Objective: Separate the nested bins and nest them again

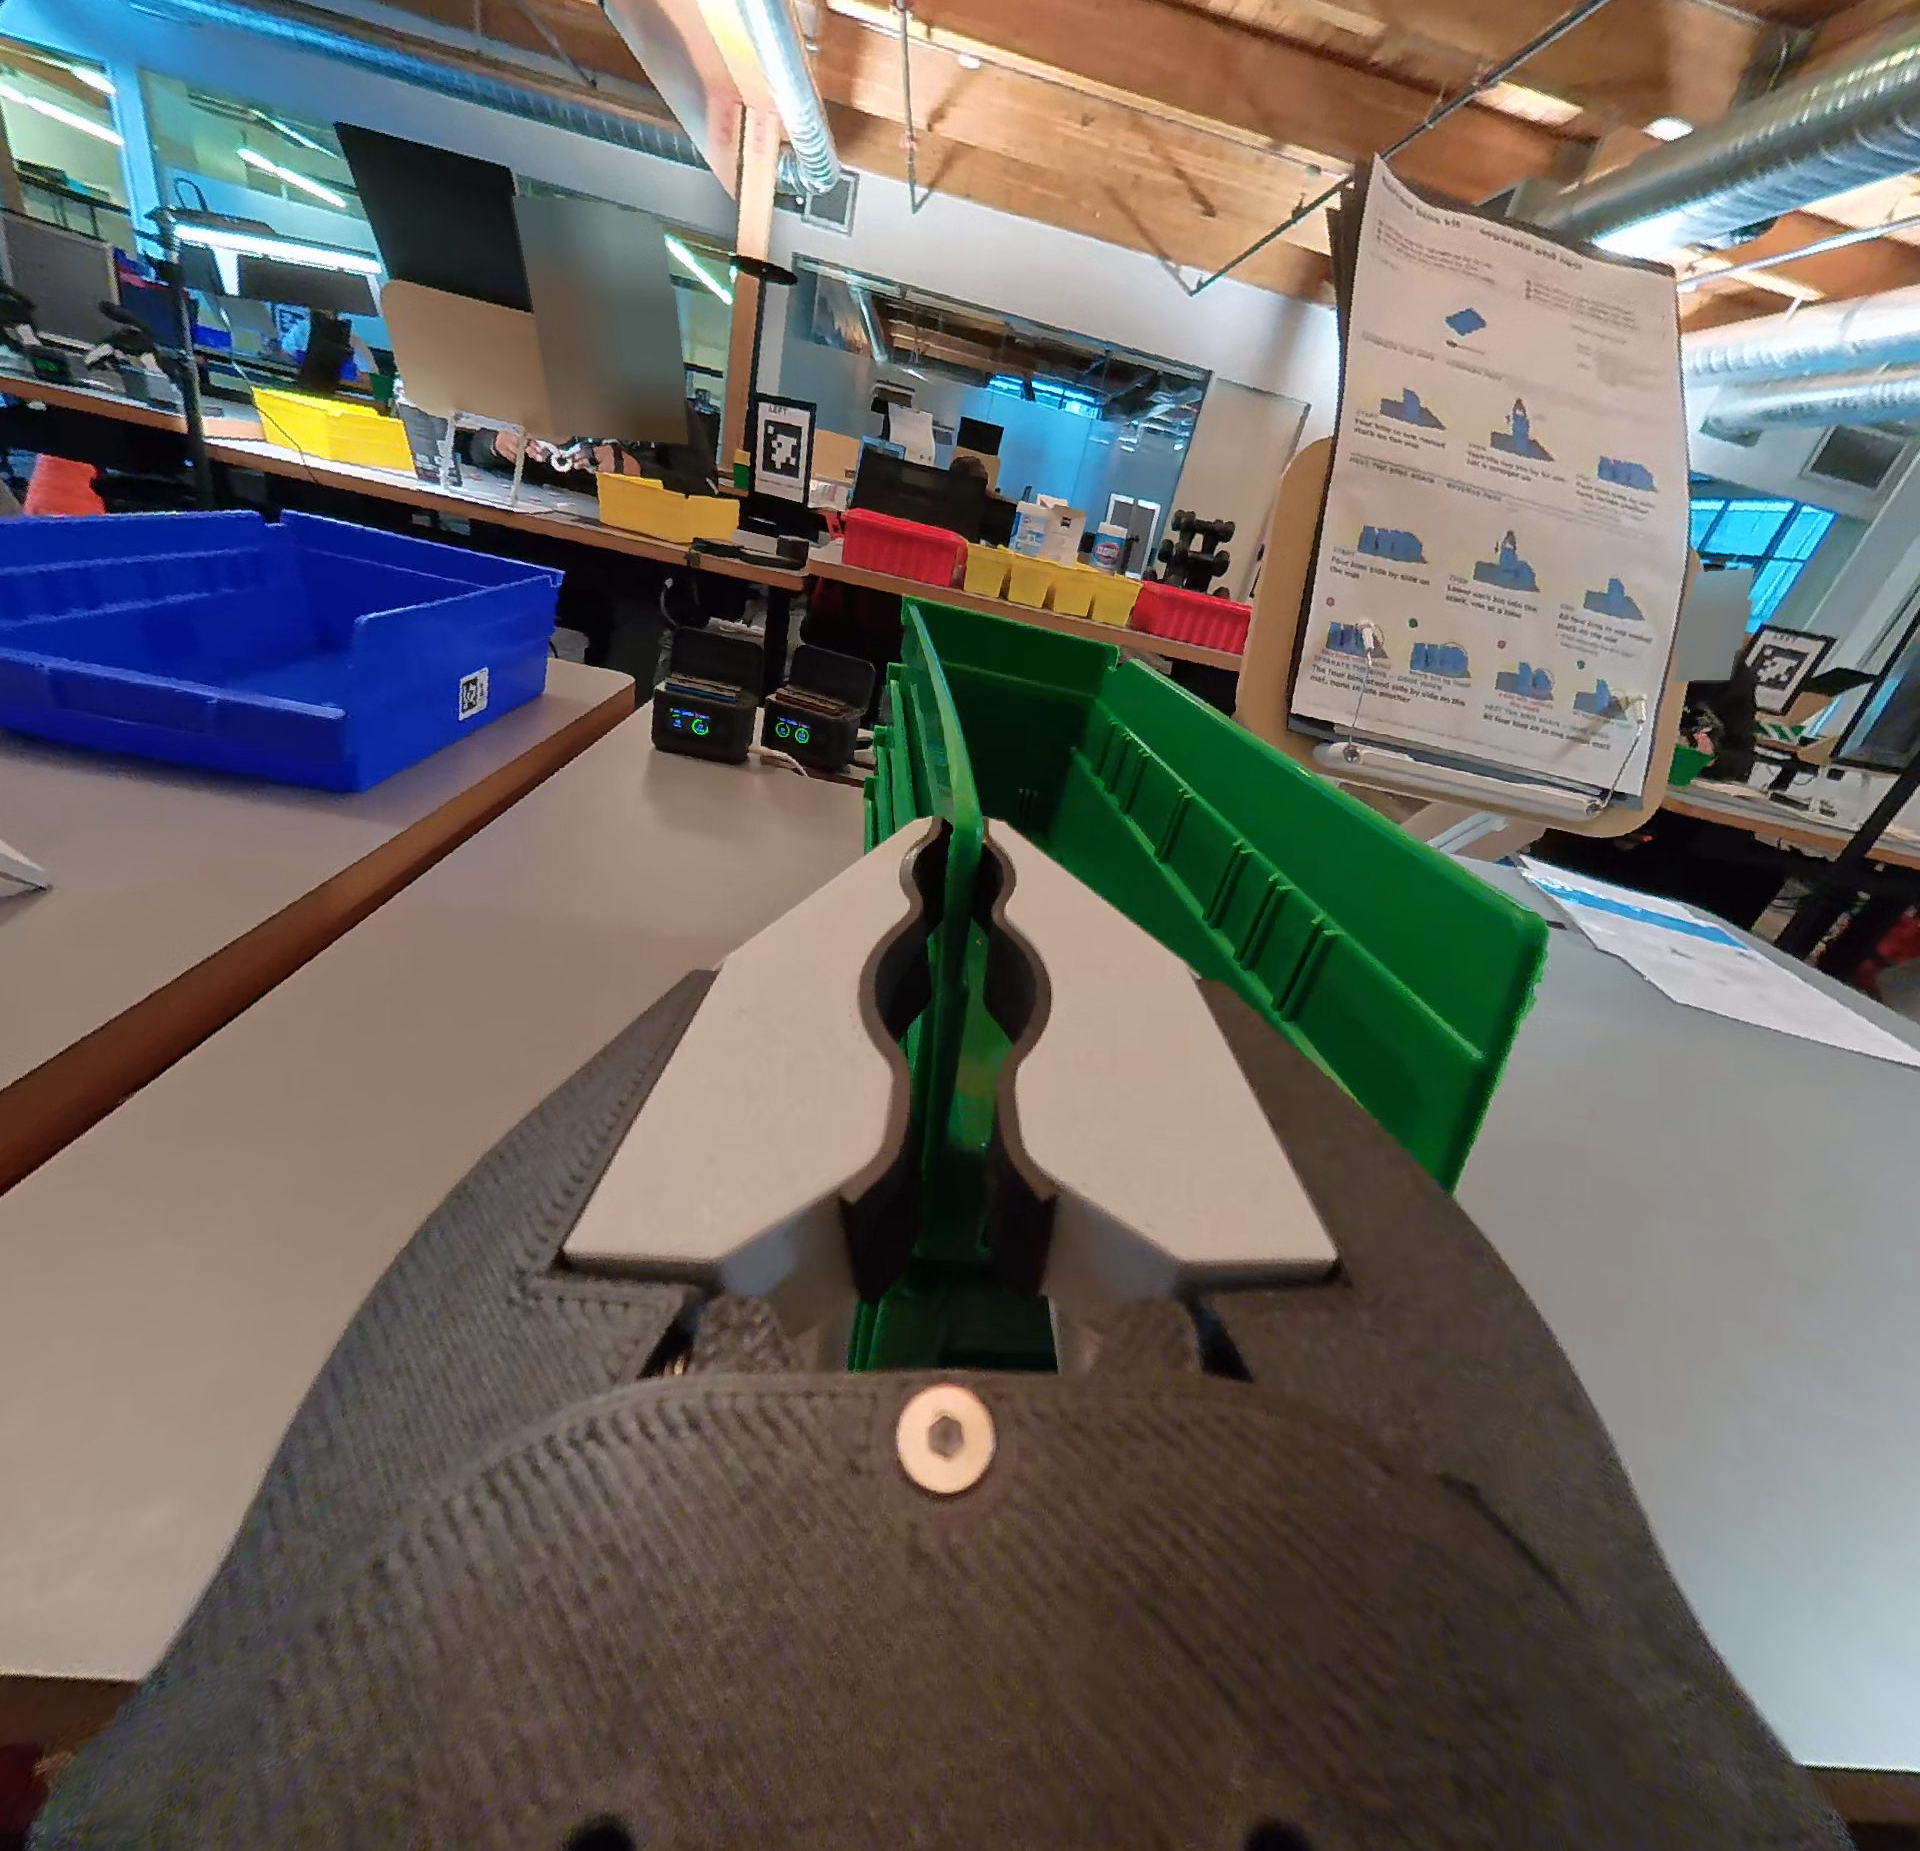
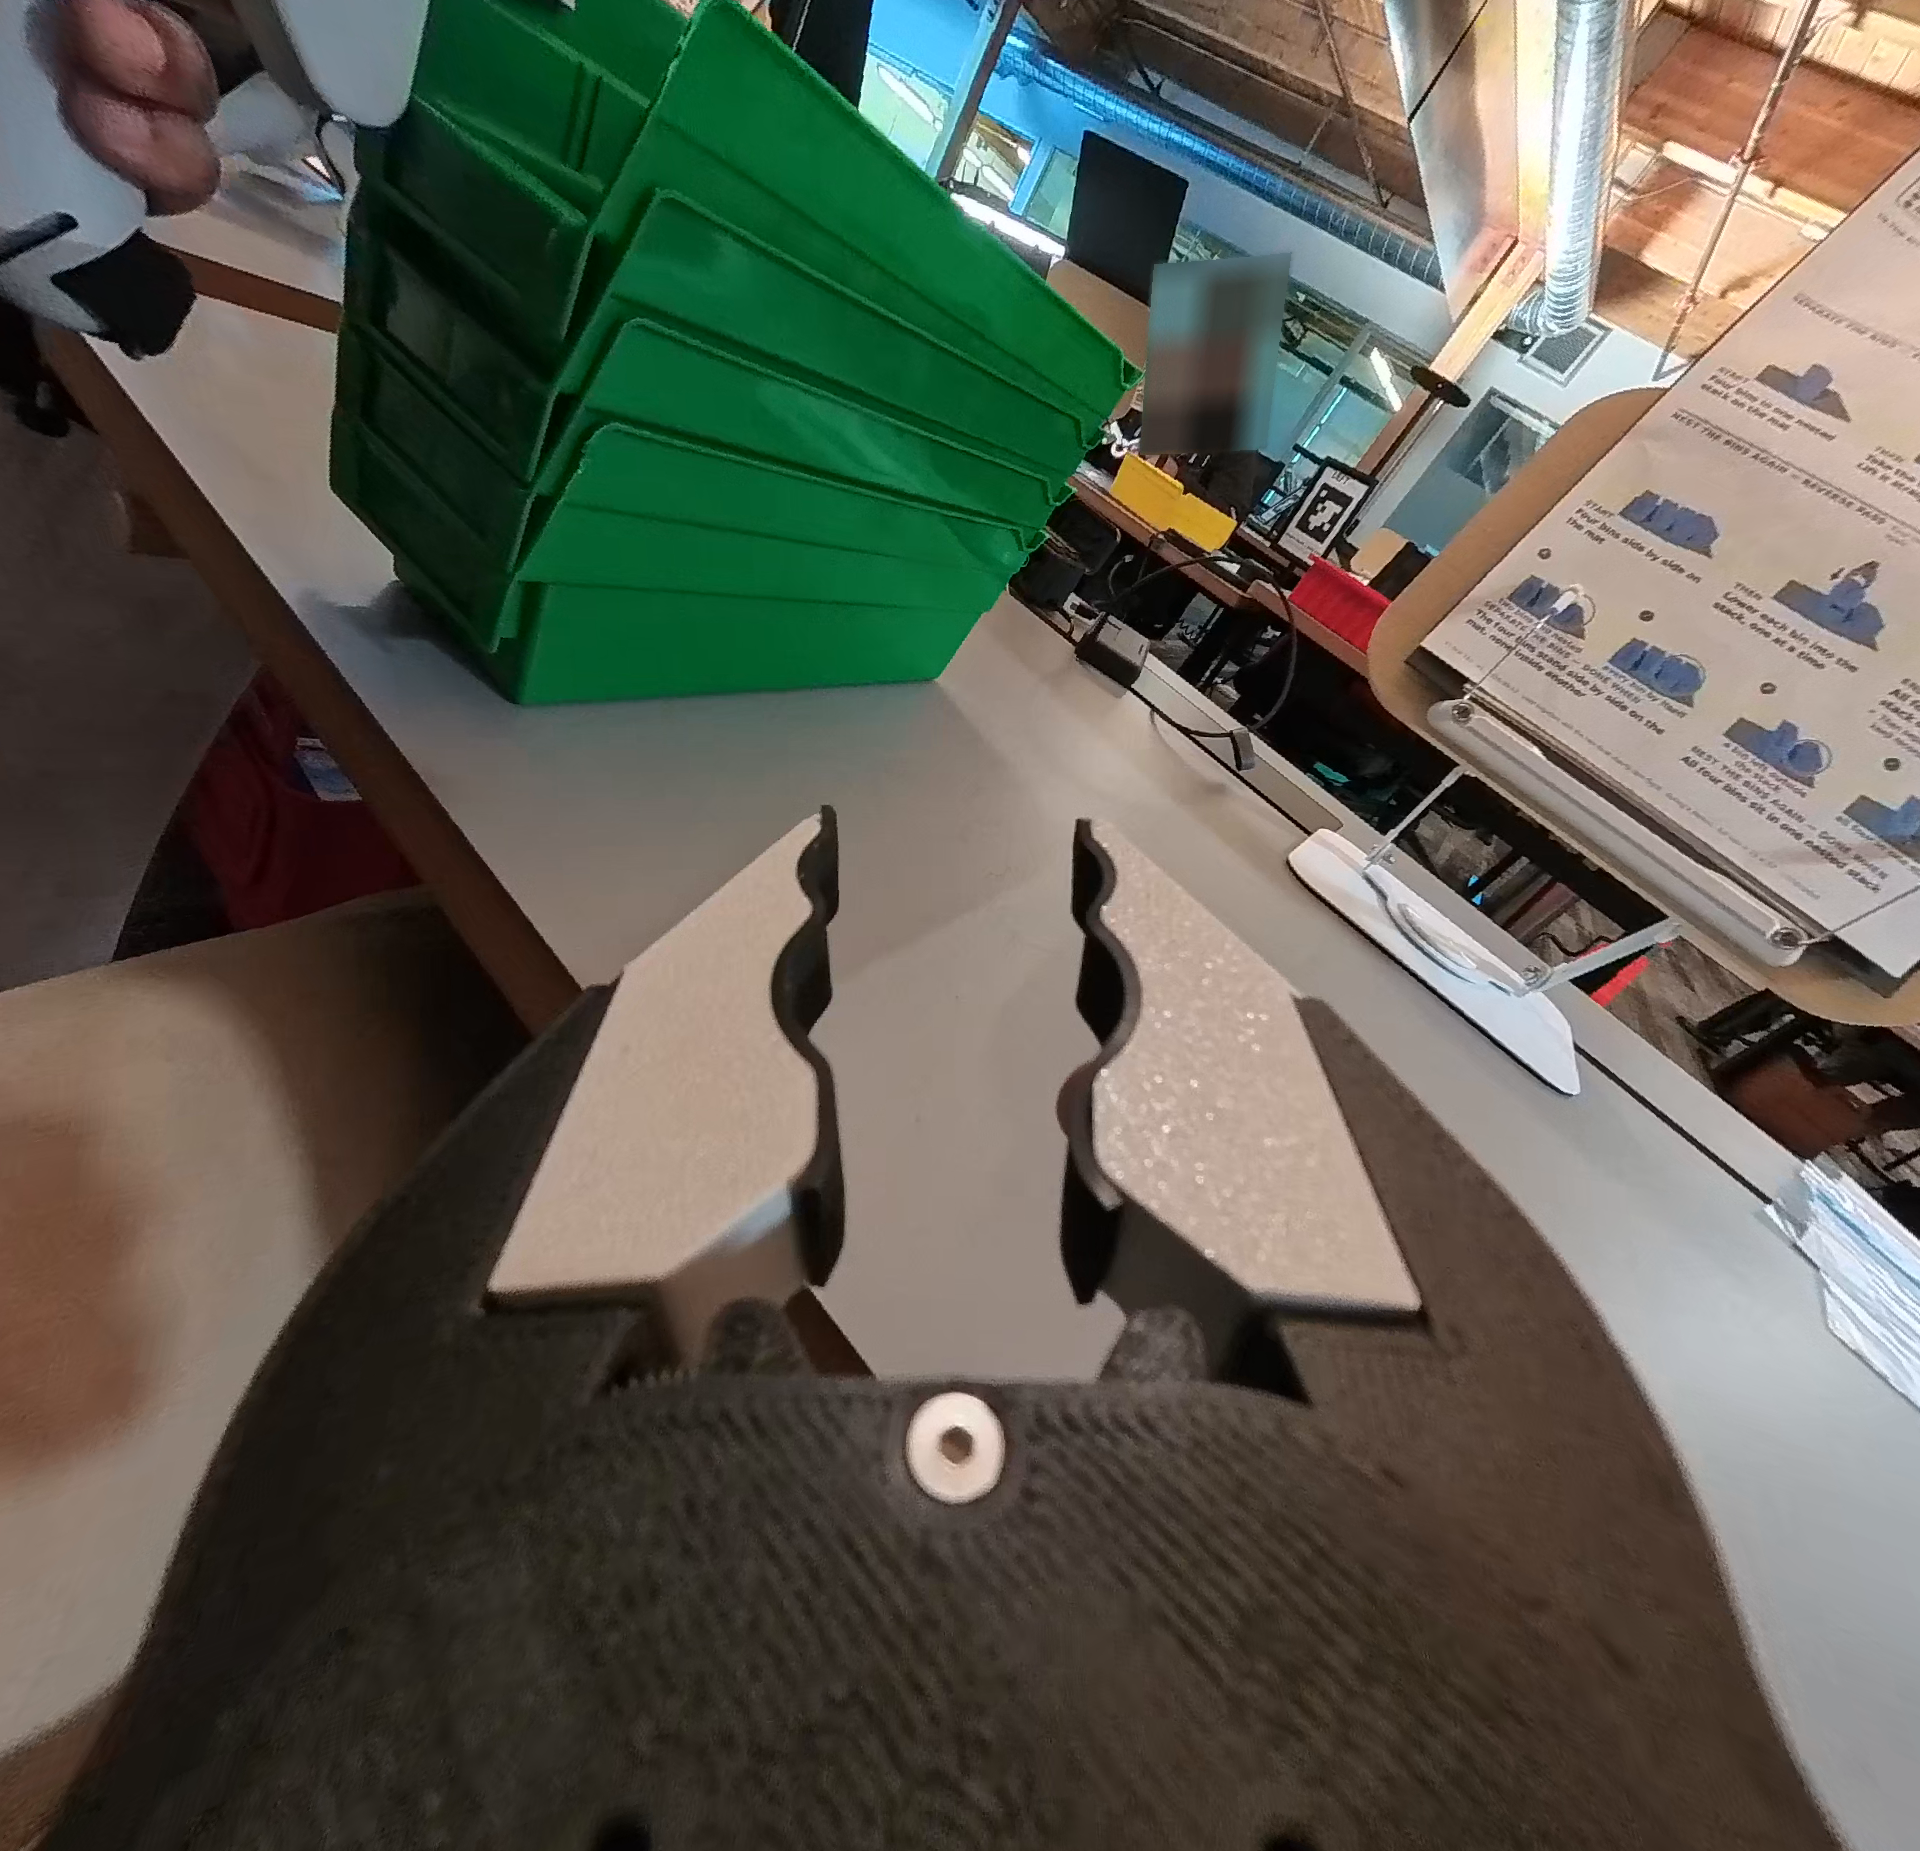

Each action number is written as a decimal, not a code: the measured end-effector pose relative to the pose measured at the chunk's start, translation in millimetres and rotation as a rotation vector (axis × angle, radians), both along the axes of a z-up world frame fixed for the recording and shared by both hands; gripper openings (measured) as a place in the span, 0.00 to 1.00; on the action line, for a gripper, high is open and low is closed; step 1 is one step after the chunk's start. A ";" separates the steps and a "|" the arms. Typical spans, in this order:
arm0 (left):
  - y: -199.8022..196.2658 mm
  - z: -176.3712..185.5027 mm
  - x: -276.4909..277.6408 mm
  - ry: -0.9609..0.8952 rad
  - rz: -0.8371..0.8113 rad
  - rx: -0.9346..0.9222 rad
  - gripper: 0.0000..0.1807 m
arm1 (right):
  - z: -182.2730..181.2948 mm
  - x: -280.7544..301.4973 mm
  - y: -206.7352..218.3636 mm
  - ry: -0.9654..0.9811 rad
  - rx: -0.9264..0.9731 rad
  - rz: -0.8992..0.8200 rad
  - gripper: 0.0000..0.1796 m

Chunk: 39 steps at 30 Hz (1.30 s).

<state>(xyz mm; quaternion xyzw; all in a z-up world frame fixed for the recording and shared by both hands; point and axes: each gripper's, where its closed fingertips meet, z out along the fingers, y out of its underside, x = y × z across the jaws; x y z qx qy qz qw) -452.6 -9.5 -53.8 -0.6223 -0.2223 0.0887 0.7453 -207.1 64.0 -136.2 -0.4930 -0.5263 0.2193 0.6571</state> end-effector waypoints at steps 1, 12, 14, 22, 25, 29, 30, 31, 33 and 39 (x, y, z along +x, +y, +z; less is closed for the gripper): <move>0.0 0.3 -0.1 -0.004 -0.004 0.004 0.00 | 0.1 0.0 -0.2 0.000 0.001 0.000 0.25; -3.4 14.5 3.1 -0.030 -0.048 0.095 0.00 | 0.0 0.2 0.5 -0.001 0.000 0.000 0.25; -8.5 28.6 6.3 0.015 -0.052 0.136 0.00 | 0.1 0.2 0.5 0.000 0.001 0.000 0.25; -21.7 81.2 35.8 0.096 -0.095 0.241 0.00 | 6.7 0.6 -3.6 0.045 -0.045 0.024 0.25; -17.7 93.0 60.2 0.120 -0.114 0.249 0.00 | 28.4 4.3 -21.0 0.165 -0.159 0.107 0.25; -3.8 98.2 105.7 0.157 -0.154 0.241 0.00 | 57.9 10.5 -44.6 0.270 -0.266 0.177 0.28; 2.8 95.8 120.9 0.174 -0.174 0.222 0.00 | 61.3 10.1 -48.4 0.271 -0.298 0.187 0.32; 9.8 91.9 136.2 0.196 -0.191 0.199 0.00 | 68.5 12.1 -50.4 0.300 -0.332 0.193 0.34; 21.5 82.6 165.0 0.239 -0.218 0.169 0.00 | 92.6 25.1 -49.4 0.425 -0.371 0.189 0.37; 40.8 51.8 221.2 0.263 -0.314 0.152 0.00 | 98.0 41.9 -25.7 0.474 -0.400 0.063 0.30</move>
